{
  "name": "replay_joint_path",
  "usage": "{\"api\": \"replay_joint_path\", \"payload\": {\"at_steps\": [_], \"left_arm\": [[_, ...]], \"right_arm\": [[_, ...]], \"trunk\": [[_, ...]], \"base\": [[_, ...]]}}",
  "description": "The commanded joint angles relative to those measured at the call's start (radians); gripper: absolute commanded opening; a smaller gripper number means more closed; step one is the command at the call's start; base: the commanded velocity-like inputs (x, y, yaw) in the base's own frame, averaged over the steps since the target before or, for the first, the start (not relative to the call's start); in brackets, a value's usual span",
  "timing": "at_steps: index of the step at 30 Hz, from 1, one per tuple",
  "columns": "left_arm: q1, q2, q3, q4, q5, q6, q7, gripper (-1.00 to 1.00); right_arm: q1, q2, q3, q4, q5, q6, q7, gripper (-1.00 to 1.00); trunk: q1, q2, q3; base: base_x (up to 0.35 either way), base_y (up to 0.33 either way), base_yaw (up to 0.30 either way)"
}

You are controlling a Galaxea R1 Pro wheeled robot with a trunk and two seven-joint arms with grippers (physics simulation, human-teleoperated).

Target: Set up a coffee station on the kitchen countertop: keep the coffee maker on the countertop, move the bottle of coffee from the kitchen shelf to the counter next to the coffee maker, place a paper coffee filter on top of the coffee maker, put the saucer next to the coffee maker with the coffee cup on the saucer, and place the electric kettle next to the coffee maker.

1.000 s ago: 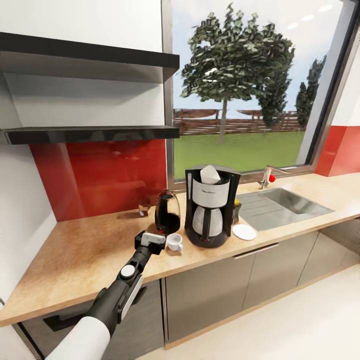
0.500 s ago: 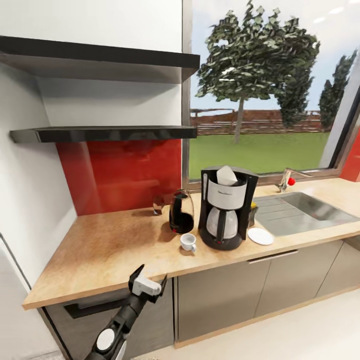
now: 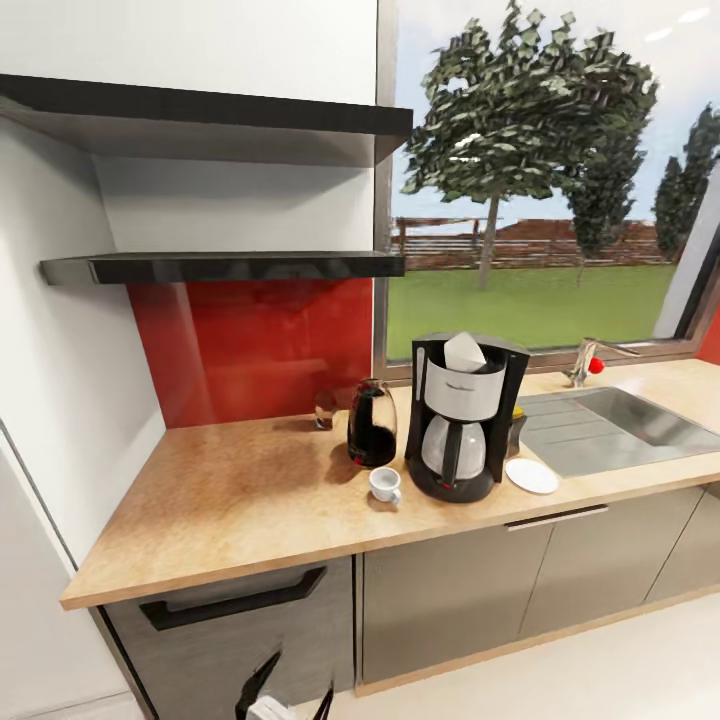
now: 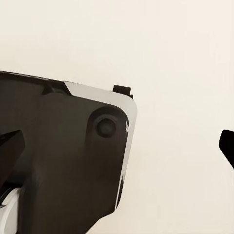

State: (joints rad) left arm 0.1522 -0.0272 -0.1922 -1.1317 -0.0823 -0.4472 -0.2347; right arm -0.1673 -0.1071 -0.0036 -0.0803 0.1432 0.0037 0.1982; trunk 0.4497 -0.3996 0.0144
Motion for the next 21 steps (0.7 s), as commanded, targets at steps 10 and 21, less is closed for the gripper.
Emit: {"api": "replay_joint_path", "payload": {"at_steps": [10,21], "left_arm": [[0.002,0.063,0.154,0.445,-0.014,0.042,0.097,1.0],[-0.002,0.107,0.245,0.885,-0.013,0.088,0.183,1.0]], "right_arm": [[0.0,0.0,-0.002,-0.04,0.009,0.001,0.003,1.0],[0.0,0.001,-0.001,-0.044,0.007,0.0,0.003,1.0]], "trunk": [[0.0,0.0,0.0],[0.0,0.0,0.0]], "base": [[0.0,0.0,0.0],[0.0,0.0,0.0]]}}
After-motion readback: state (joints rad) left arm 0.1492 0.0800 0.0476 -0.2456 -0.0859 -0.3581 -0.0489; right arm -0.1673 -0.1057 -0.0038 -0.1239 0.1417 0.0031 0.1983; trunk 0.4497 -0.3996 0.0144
